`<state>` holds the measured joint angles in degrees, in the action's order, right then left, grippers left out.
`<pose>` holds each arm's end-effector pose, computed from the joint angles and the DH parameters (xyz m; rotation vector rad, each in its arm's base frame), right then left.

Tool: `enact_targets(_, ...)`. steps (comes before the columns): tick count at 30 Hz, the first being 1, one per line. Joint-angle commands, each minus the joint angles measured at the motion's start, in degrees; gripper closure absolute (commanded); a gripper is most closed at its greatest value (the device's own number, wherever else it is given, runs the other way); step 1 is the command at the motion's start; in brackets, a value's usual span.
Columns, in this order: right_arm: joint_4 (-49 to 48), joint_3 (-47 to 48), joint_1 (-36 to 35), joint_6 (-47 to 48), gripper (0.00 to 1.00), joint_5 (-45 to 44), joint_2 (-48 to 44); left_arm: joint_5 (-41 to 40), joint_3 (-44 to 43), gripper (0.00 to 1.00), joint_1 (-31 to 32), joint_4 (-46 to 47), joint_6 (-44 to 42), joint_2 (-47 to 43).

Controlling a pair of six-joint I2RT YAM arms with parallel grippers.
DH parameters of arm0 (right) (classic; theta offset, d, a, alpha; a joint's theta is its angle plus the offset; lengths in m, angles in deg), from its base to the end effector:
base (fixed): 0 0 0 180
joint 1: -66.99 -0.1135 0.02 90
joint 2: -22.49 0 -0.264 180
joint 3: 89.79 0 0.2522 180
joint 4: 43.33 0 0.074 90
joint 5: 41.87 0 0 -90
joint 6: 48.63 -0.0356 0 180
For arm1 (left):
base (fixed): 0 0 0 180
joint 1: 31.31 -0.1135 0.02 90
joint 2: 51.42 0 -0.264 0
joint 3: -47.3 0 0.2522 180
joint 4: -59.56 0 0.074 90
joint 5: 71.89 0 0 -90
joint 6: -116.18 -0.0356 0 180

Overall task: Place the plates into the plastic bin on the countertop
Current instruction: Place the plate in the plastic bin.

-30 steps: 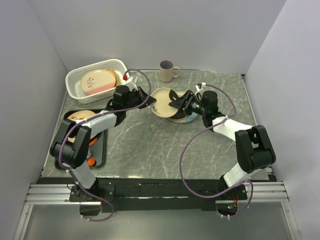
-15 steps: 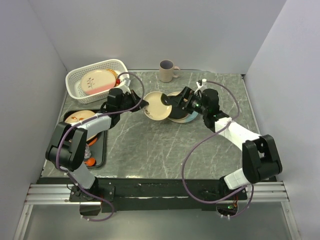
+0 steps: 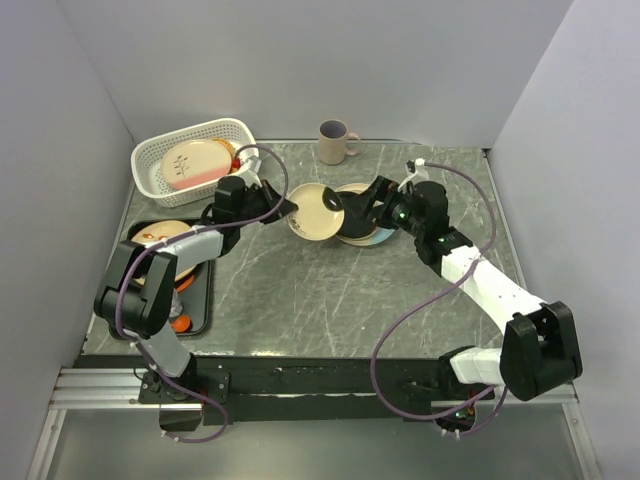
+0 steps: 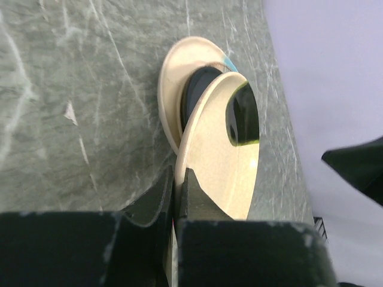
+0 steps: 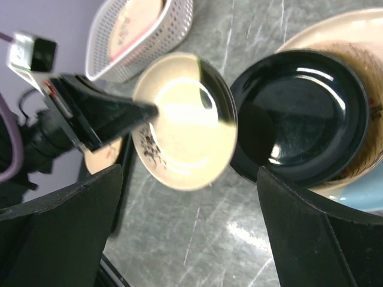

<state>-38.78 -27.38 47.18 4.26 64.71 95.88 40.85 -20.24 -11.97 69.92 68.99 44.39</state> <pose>0.2753 0.1100 0.2895 0.0789 1.9394 0.9458 0.3450 -0.1357 0.2238 -0.1199 2.0120 -1.0926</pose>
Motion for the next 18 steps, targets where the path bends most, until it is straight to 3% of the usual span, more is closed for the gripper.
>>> enact_targets(1, 2.97, 5.57, -3.82, 4.05, 0.00, -5.32, 0.52, 0.55, -0.89, 0.99, -3.33, 1.46, 0.52, -4.66)
enact_targets(10, 5.34, 12.96, -11.21, 6.95, 0.00, -8.40, 8.70, -2.17, -3.96, 0.99, -12.56, -8.56, -1.41, -9.85)
enact_targets(18, 7.19, 10.86, -11.92, 8.01, 0.00, -10.25, 6.25, -0.16, -4.84, 0.99, -19.15, -9.80, -0.01, -9.42)
